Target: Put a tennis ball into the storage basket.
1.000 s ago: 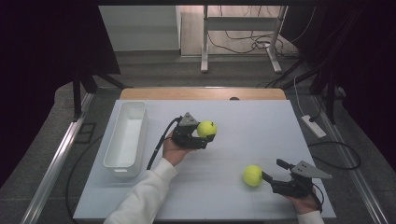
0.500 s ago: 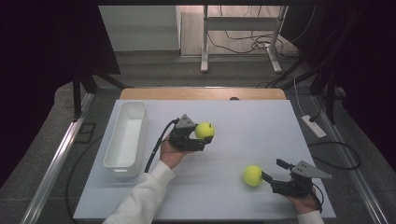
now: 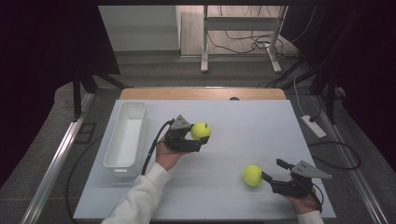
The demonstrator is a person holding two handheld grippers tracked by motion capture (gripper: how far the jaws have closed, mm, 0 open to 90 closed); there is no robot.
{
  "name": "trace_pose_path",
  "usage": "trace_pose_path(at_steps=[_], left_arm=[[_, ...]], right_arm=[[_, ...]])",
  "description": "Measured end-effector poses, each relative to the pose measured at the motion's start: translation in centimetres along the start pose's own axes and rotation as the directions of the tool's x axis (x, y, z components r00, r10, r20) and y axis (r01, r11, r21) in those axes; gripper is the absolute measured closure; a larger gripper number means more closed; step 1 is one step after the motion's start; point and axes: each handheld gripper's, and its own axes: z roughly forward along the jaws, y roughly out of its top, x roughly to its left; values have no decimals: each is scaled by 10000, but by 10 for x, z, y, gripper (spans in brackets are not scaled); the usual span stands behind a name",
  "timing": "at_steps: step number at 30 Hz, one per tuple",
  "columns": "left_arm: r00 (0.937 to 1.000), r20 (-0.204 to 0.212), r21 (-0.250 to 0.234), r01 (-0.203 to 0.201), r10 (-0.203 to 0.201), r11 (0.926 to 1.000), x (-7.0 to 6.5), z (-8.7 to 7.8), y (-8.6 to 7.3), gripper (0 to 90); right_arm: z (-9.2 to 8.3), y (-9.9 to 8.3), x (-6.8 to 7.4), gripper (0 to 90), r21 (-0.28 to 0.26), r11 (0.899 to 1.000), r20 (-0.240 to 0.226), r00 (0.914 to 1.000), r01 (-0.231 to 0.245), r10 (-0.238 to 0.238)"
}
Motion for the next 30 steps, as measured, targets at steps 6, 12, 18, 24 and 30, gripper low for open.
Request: trace_pose_path(at_steps=[6, 12, 18, 24, 30], left_arm=[[10000, -52, -55, 56, -56, 10000, 0, -5, 0, 265], [9996, -263, -78, 88, -90, 9999, 4, -9, -1, 265], [9990, -419, -102, 147, -151, 9998, 7, -13, -2, 266], [9987, -487, -122, 166, -171, 9998, 9, -16, -3, 266], [9981, -572, -176, 200, -210, 9996, 11, -20, -3, 266]], right_arm=[[0, 0, 0, 169, -10, 10000, 33, 10000, -13, 13], [0, 0, 0, 169, -1, 10000, 24, 10000, -8, 8], [0, 0, 0, 169, -9, 10000, 27, 10000, 2, -2], [0, 0, 0, 169, 18, 10000, 44, 10000, 23, -23], [0, 0, 0, 169, 14, 10000, 48, 10000, 28, -28]])
